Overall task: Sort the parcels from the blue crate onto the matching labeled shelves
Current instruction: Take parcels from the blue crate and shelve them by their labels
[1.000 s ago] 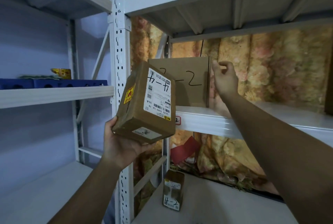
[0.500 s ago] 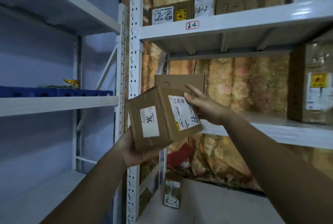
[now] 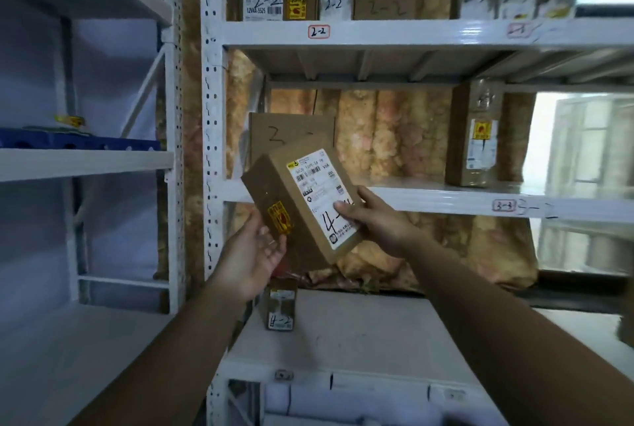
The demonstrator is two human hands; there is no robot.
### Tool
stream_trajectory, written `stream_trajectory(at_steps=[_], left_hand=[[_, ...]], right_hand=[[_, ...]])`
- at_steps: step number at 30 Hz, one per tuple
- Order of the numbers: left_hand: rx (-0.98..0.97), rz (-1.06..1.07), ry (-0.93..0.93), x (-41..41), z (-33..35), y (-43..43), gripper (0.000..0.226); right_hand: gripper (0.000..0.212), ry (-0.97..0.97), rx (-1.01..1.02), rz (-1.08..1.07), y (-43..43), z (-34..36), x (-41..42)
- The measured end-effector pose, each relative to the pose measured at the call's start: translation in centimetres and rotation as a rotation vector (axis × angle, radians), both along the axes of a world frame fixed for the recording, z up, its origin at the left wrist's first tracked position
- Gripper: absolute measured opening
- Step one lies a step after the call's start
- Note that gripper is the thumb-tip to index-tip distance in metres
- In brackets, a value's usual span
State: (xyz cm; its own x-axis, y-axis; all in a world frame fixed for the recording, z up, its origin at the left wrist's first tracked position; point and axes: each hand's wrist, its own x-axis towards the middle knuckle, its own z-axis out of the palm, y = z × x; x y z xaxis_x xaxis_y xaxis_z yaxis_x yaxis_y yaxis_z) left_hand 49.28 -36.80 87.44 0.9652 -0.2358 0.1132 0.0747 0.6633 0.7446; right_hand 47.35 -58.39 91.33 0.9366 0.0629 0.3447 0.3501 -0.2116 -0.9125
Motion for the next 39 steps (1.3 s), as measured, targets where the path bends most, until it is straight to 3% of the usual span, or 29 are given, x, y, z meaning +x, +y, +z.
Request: stream_trajectory(at_steps=[6, 11, 16, 19, 22, 26, 31, 36, 39], left_hand=[[0.412, 0.200, -0.343, -2.2, -2.0, -5.3, 0.051], [0.744, 0.219, -0.464, -3.9, -3.4, -10.0, 0.070], [0.775, 0.135, -0.608, -6.0, -4.0, -16.8, 0.058], [0.755, 0.133, -0.585, -7.2, -5.2, -21.6, 0.049], [0.685, 0.151, -0.499, -9.1, -7.7, -27.7, 0.035], [0.638, 0.020, -0.325, -11.6, -11.8, -35.8, 0.035], [0.543, -0.171, -0.212, -15.7, -14.3, -43.9, 0.020], [0.649, -0.255, -0.274, -17.8, -16.9, -50.1, 0.036], [0.771, -0.333, -0.318, -18.5, -19.6, -52.9, 0.030]], right_hand=[[0.036, 0.041, -0.069, -0.124, -3.5, -2.3, -4.8], [0.053, 0.065, -0.105, -0.205, -7.5, -4.6, -7.4], [0.036, 0.032, -0.080, -0.250, -13.5, -6.7, -10.0], [0.054, 0.053, -0.047, -0.299, -17.7, -7.4, -11.7], [0.039, 0.110, -0.029, -0.347, -23.2, -9.0, -13.7], [0.074, 0.184, -0.066, -0.440, -30.4, -12.1, -17.0], [0.086, 0.244, 0.040, -0.538, -37.8, -15.0, -21.4], [0.070, 0.433, 0.132, -0.625, -43.2, -17.3, -24.6], [0.053, 0.562, 0.236, -0.599, -45.6, -19.4, -26.3]])
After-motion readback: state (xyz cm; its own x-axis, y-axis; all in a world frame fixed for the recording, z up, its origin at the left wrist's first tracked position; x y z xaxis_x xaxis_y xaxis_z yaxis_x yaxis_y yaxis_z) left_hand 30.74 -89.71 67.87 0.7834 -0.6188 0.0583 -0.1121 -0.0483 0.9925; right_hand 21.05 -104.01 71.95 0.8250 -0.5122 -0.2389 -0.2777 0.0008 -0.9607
